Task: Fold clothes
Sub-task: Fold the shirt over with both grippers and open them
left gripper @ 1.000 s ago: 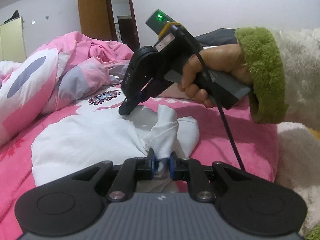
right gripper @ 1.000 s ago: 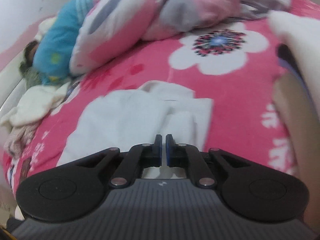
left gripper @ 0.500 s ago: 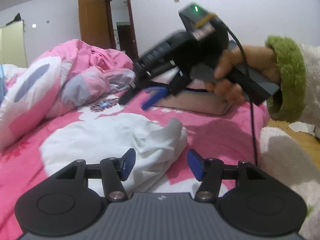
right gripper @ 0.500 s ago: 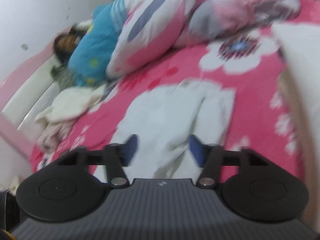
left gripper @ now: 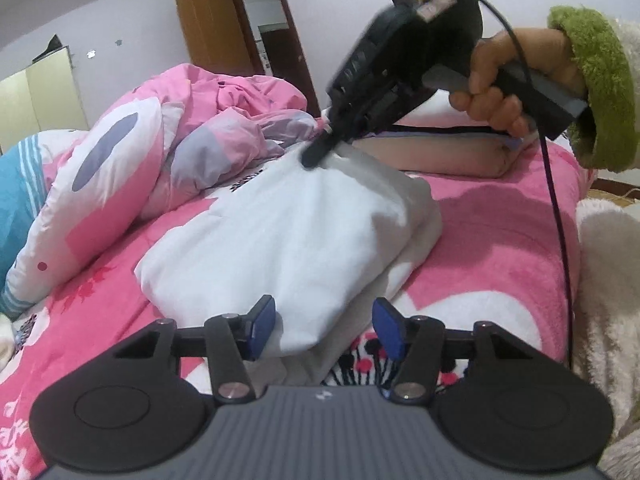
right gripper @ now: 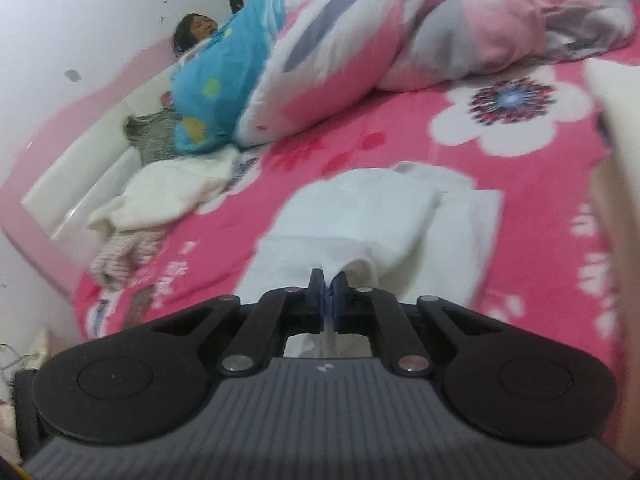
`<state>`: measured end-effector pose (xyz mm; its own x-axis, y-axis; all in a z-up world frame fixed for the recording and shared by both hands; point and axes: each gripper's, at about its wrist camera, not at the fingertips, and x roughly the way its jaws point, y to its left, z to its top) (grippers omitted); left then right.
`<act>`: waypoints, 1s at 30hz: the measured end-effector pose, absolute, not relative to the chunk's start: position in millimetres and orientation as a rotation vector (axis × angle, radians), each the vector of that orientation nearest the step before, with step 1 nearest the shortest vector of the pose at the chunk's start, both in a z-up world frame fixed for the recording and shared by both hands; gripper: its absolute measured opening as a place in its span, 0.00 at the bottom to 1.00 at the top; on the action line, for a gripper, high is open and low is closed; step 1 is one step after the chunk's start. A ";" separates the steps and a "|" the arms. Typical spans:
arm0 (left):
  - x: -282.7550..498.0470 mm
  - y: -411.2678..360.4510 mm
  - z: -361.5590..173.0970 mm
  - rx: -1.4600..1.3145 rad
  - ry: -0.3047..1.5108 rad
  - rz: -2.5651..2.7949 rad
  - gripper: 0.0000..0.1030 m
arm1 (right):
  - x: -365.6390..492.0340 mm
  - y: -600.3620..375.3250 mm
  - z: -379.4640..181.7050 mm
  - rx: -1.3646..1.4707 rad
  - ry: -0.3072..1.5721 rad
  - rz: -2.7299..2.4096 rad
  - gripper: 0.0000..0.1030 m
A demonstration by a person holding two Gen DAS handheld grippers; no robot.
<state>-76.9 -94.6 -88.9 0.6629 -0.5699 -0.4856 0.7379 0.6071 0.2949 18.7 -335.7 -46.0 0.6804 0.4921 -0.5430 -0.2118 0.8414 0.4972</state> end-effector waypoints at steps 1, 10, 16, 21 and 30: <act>-77.2 -95.1 -90.3 0.509 0.363 -0.779 0.55 | 19.4 -337.5 -53.7 0.412 0.738 0.386 0.02; -77.3 -92.8 -96.9 0.515 0.381 -0.783 0.54 | -1.3 -351.8 -64.0 0.399 0.703 0.169 0.28; -74.8 -88.9 -94.1 0.511 0.371 -0.770 0.41 | -53.0 -342.5 -48.0 0.391 0.656 0.289 0.64; -72.9 -83.5 -90.7 0.511 0.380 -0.752 0.33 | -77.6 -311.9 -53.3 0.188 0.703 0.316 0.63; -74.1 -85.9 -85.3 0.550 0.339 -0.718 0.02 | -59.2 -308.4 -37.4 0.058 0.641 0.283 0.08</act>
<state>-74.1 -85.9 -85.3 0.7088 -0.5252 -0.4710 0.6975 0.6217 0.3563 -59.2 -308.4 -37.4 0.7645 0.2780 -0.5816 -0.2423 0.9600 0.1403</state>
